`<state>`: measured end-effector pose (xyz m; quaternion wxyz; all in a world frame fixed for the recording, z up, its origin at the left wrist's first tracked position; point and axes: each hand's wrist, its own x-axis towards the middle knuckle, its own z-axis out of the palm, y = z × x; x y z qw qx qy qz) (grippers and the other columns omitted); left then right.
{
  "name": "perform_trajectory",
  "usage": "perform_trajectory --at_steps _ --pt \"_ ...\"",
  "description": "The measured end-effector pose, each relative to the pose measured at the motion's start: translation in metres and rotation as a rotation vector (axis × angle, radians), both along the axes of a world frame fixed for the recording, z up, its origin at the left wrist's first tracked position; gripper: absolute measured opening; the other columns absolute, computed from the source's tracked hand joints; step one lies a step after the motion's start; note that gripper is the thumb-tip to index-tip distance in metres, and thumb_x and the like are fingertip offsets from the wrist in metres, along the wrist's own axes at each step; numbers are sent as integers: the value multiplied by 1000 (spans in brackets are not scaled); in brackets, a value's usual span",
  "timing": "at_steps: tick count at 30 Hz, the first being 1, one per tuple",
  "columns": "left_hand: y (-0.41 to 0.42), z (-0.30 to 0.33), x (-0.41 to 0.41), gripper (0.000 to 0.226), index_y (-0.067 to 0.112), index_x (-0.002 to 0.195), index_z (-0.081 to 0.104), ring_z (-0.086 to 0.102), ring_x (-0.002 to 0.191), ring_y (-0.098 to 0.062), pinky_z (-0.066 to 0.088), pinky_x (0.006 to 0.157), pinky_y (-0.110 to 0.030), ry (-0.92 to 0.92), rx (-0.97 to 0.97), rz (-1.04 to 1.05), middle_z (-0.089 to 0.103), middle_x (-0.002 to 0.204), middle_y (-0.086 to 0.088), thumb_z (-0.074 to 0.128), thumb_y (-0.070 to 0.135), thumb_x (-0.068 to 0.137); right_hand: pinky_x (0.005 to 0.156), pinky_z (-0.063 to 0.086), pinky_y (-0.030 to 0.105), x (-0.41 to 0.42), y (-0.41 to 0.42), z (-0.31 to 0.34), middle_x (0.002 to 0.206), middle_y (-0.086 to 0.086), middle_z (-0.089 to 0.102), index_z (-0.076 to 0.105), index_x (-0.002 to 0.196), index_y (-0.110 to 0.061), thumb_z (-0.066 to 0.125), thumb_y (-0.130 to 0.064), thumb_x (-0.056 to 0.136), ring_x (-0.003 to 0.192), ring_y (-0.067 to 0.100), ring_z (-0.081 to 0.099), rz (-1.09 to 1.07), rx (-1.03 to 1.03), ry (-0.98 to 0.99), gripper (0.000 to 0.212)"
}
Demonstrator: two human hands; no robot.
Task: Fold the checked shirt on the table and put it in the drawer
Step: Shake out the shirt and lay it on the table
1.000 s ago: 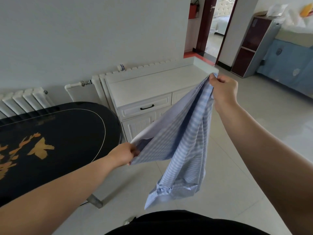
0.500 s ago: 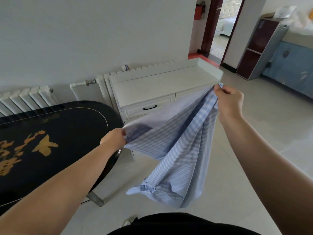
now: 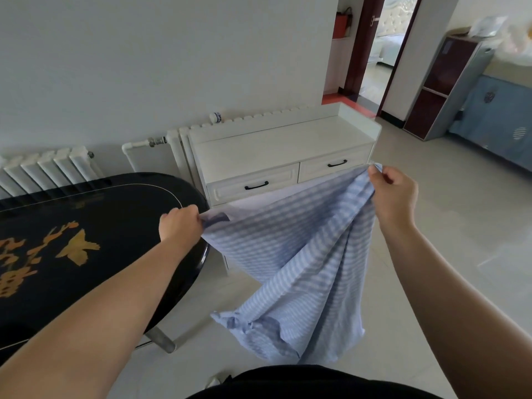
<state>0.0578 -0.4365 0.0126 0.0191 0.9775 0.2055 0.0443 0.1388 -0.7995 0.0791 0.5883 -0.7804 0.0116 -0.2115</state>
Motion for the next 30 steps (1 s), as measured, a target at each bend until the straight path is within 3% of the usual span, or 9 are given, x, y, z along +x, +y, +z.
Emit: perform_trajectory --at_steps 5,8,10,12,16,18,21,26,30 --pt "7 44 19 14 11 90 48 50 66 -23 37 57 -33 -5 -10 -7 51 73 -4 46 24 95 53 26 31 8 -26 -26 56 1 35 46 60 -8 61 -27 91 54 15 31 -43 -189 141 40" --pt "7 67 28 11 11 93 46 50 65 -22 35 54 -34 -39 -56 -65 54 77 -7 50 21 93 56 32 28 14 -36 -47 59 4 44 56 66 2 66 -21 88 55 12 40 -93 122 277 33" --pt "12 85 36 13 14 90 42 49 65 -22 37 54 -33 -41 -114 -123 55 77 -9 54 19 89 50 35 23 16 -36 -50 46 -10 48 59 63 -13 68 -17 87 45 3 39 -128 323 311 26" --pt "21 106 40 16 15 88 41 51 67 -25 38 58 -35 -22 -109 -146 56 78 -11 56 19 85 47 32 21 20 -32 -44 39 -15 44 58 63 -18 68 -17 87 44 3 36 -138 370 282 26" --pt "38 135 41 14 17 73 43 61 57 -26 44 61 -34 -67 -98 -114 61 68 -12 55 12 79 57 29 27 29 -22 -22 63 2 42 59 81 12 63 -20 89 61 12 36 -70 190 117 34" --pt "46 139 40 18 15 66 42 62 48 -24 43 57 -31 -134 -170 -97 60 62 -10 54 6 77 60 29 29 30 -18 -13 70 8 41 55 85 17 62 -21 89 66 18 36 -18 122 53 38" --pt "58 142 30 27 14 64 39 59 45 -24 39 53 -27 -218 -309 -165 52 56 -2 53 -2 80 60 33 27 30 -13 -2 67 6 44 58 79 13 64 -18 89 64 13 39 14 185 38 33" --pt "55 147 4 25 12 68 42 45 52 -16 39 58 -29 -113 -391 -416 45 58 -1 53 2 88 55 37 17 34 -14 17 48 -14 49 58 60 -21 66 -21 89 51 3 40 -15 238 120 30" --pt "55 140 -6 23 16 72 45 45 56 -9 38 62 -26 -91 -396 -486 42 59 3 53 3 90 64 42 26 38 -11 29 67 -2 56 68 81 -4 65 -24 89 63 11 48 -32 222 110 23"
